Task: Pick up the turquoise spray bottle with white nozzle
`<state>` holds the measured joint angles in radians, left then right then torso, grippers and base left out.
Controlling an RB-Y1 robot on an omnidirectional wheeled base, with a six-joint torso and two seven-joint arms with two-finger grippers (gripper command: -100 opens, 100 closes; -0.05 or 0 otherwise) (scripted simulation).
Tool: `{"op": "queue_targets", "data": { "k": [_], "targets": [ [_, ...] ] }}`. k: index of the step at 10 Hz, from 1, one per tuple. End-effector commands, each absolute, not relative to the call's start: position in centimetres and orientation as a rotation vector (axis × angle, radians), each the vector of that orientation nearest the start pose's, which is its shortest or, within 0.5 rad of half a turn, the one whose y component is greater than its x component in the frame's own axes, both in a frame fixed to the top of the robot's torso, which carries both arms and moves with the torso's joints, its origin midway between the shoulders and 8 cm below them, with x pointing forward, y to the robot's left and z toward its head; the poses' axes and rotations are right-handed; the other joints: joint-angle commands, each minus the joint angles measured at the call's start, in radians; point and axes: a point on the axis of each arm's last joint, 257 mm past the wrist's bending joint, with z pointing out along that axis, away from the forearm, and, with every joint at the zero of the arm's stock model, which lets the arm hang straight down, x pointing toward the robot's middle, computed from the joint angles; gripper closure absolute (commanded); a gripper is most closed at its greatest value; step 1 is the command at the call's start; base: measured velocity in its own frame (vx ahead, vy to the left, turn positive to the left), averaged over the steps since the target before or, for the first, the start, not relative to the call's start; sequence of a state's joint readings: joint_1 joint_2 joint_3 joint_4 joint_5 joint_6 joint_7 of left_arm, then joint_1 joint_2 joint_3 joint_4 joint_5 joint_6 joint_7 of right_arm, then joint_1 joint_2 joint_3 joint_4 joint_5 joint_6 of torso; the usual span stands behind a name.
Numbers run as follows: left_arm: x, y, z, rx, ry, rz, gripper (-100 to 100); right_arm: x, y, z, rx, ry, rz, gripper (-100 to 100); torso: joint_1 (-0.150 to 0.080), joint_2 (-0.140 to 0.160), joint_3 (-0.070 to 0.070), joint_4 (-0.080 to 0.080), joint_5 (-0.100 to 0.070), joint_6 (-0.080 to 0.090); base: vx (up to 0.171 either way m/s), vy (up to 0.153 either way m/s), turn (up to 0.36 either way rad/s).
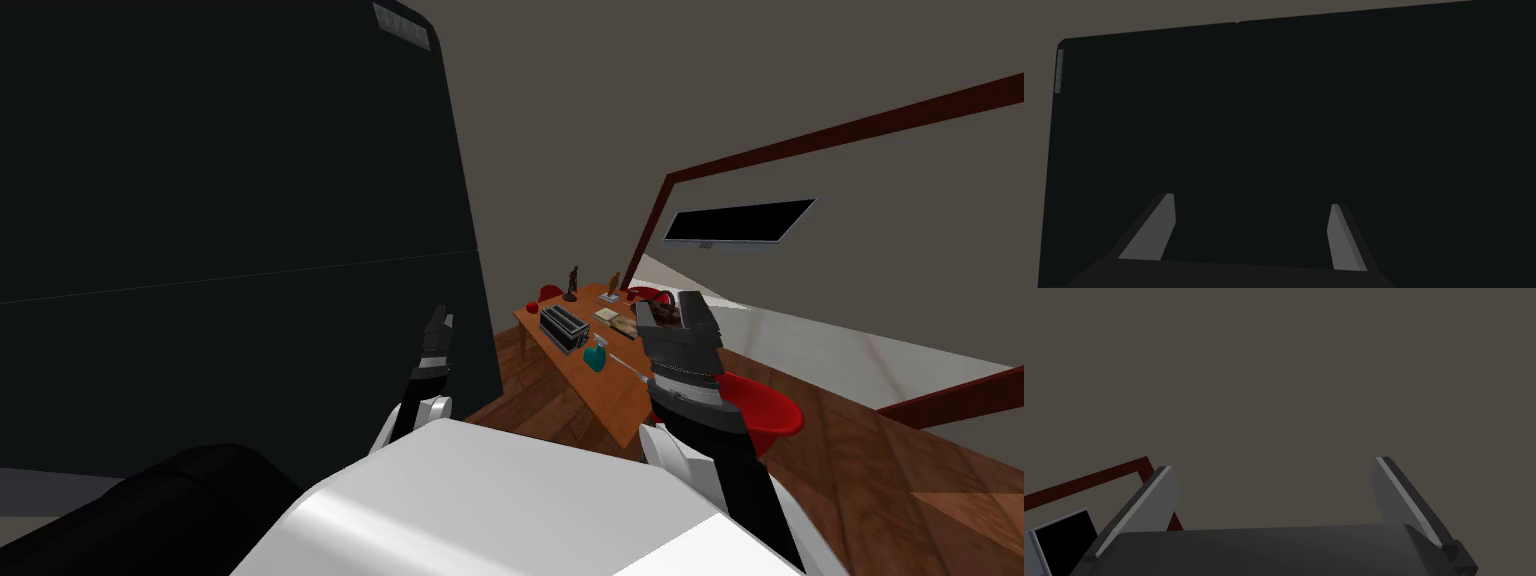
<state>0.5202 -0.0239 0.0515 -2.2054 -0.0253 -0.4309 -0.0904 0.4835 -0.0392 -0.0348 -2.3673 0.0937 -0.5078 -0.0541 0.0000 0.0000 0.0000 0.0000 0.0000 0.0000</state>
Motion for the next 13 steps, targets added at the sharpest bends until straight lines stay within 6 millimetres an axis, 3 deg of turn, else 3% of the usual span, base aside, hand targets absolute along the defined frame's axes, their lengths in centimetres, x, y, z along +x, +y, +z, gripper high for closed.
{"op": "queue_targets", "data": {
  "k": [1,7,8,11,12,13],
  "targets": [
    [36.2,30.6,-3.0,-0.746,0.738,-1.105,0,33.3,-26.2,5.7,0.493,0.663,1.286,-100,0.0,0.0,0.0,0.0,0.0,0.0,-0.063,-0.004,0.029],
    [36.2,30.6,-3.0,-0.746,0.738,-1.105,0,36.3,-25.7,-0.6,0.519,0.871,1.226,-100,-0.002,0.011,0.006,0.002,0.0,0.0,-0.136,-0.017,0.049],
    [36.2,30.6,-3.0,-0.746,0.738,-1.105,0,36.3,-25.7,-0.6,0.519,0.871,1.226,-100,-0.002,0.009,0.005,0.002,-0.001,0.0,-0.061,-0.018,0.024],
    [36.2,30.6,-3.0,-0.746,0.738,-1.105,0,37.7,-26.0,-5.0,0.532,0.998,1.162,-100,-0.003,0.005,0.003,0.001,-0.001,0.0,-0.074,-0.029,0.087],
    [36.2,30.6,-3.0,-0.746,0.738,-1.105,0,37.7,-26.0,-5.0,0.532,0.998,1.162,-100,-0.003,0.006,0.003,0.001,-0.001,0.0,-0.072,-0.021,0.022],
    [36.2,30.6,-3.0,-0.746,0.738,-1.105,0,38.1,-26.2,-6.6,0.534,1.045,1.135,-100,-0.002,0.005,0.003,0.001,-0.001,0.0,-0.061,-0.008,0.063]
  ]
}}
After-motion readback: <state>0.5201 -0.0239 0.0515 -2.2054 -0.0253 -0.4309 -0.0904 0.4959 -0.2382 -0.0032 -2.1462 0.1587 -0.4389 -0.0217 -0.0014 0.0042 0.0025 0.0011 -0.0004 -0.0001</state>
